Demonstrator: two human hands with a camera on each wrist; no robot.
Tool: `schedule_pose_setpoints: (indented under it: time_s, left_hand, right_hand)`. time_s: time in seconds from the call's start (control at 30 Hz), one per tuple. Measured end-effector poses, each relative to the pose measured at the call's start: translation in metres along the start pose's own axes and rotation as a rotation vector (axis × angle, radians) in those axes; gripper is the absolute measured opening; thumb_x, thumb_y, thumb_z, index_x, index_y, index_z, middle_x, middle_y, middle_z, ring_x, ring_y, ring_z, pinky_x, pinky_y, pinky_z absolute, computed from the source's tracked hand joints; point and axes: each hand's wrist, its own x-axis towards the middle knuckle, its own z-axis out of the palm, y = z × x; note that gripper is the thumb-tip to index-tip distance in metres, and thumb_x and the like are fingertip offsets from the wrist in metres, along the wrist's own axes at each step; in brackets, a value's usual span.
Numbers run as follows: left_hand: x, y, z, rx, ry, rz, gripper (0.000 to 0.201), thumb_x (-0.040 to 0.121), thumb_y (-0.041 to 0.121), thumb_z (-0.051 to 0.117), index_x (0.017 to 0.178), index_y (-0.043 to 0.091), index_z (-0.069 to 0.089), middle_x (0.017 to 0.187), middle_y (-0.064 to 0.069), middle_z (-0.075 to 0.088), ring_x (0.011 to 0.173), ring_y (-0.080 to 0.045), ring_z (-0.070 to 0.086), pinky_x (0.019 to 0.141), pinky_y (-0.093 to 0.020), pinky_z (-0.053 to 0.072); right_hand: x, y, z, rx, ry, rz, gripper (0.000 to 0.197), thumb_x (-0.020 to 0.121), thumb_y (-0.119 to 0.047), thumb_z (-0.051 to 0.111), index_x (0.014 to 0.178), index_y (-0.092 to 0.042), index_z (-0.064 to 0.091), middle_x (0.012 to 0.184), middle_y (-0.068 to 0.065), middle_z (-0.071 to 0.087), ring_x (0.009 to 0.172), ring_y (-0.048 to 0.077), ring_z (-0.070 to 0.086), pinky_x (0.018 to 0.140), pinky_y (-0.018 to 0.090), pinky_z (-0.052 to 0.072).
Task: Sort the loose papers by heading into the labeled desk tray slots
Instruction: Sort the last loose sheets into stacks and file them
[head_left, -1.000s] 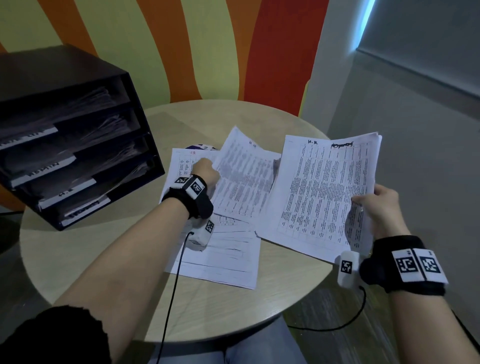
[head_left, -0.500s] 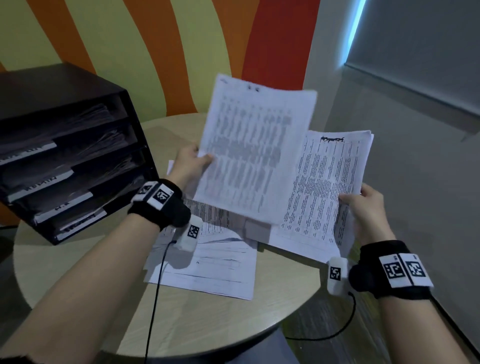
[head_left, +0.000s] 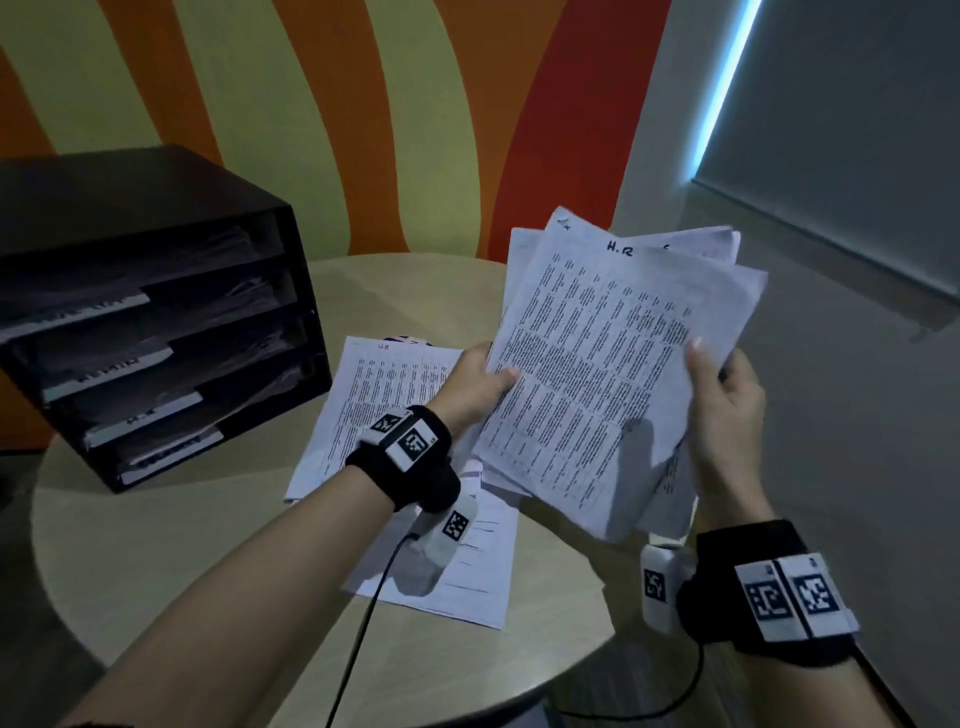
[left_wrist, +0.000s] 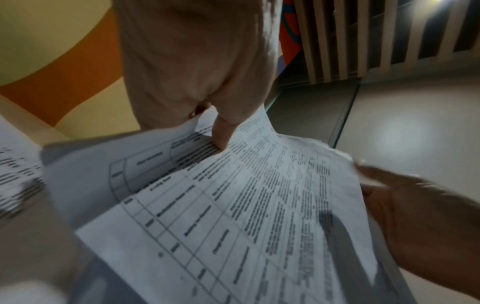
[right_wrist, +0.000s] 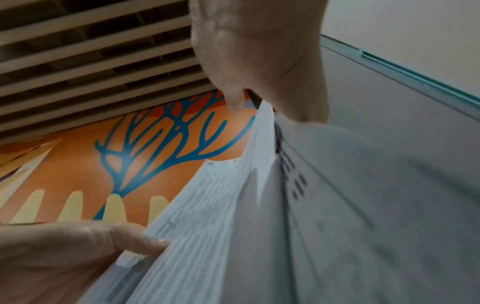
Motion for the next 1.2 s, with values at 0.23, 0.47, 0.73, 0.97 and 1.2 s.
schedule_pose_setpoints:
  time_s: [0.23, 0.47, 0.73, 0.97, 1.2]
  left_hand:
    - [-0.006, 0.059, 0.006, -0.053, 0.096, 0.273, 0.017, 0.098, 0.009, 0.052, 0.115, 0.013, 0.052, 0.093, 0.009, 0.061, 0.084, 0.000, 0.059, 0.072, -0.007, 0.049]
    - [-0.015, 0.064, -0.048, -0.208, 0.141, 0.276, 0.025, 0.080, 0.010, 0.075, 0.103, 0.015, 0.067, 0.096, 0.004, 0.073, 0.092, -0.007, 0.069, 0.081, -0.021, 0.055]
    - [-0.027, 0.060, -0.071, 0.035, 0.245, 0.382, 0.025, 0.088, 0.017, 0.068, 0.068, 0.004, 0.062, 0.071, 0.001, 0.063, 0.065, -0.008, 0.058, 0.066, -0.027, 0.048]
    - [-0.040, 0.115, -0.092, 0.590, 0.188, 0.740, 0.052, 0.095, 0.013, 0.059, 0.055, 0.045, 0.049, 0.048, 0.016, 0.040, 0.048, -0.001, 0.029, 0.052, -0.029, 0.020]
    - [-0.072, 0.079, -0.153, 0.607, 0.516, 0.407, 0.074, 0.081, 0.032, 0.077, 0.144, 0.019, 0.039, 0.144, -0.005, 0.045, 0.134, -0.022, 0.039, 0.112, -0.042, 0.032]
  right_hand:
    - [0.026, -0.049, 0.004, -0.128, 0.036, -0.301, 0.043, 0.087, 0.008, 0.043, 0.129, -0.001, 0.049, 0.104, -0.009, 0.060, 0.090, -0.012, 0.056, 0.084, 0.008, 0.044]
    - [0.025, -0.037, 0.030, 0.044, -0.159, -0.166, 0.039, 0.087, 0.003, 0.059, 0.120, -0.014, 0.046, 0.112, 0.005, 0.065, 0.104, 0.015, 0.064, 0.094, 0.039, 0.052]
    - [0.019, -0.053, 0.045, -0.243, -0.095, -0.274, 0.084, 0.073, -0.010, 0.074, 0.143, -0.018, 0.027, 0.141, 0.003, 0.039, 0.130, 0.015, 0.041, 0.112, 0.042, 0.036]
    - [0.009, -0.106, 0.078, -0.643, -0.417, -0.511, 0.058, 0.069, -0.020, 0.075, 0.122, -0.031, 0.058, 0.113, -0.011, 0.060, 0.116, 0.010, 0.050, 0.112, 0.055, 0.022]
    - [-0.002, -0.073, 0.110, -0.185, -0.541, -0.251, 0.018, 0.079, 0.004, 0.052, 0.065, -0.006, 0.056, 0.065, 0.000, 0.046, 0.063, 0.010, 0.039, 0.056, 0.027, 0.033]
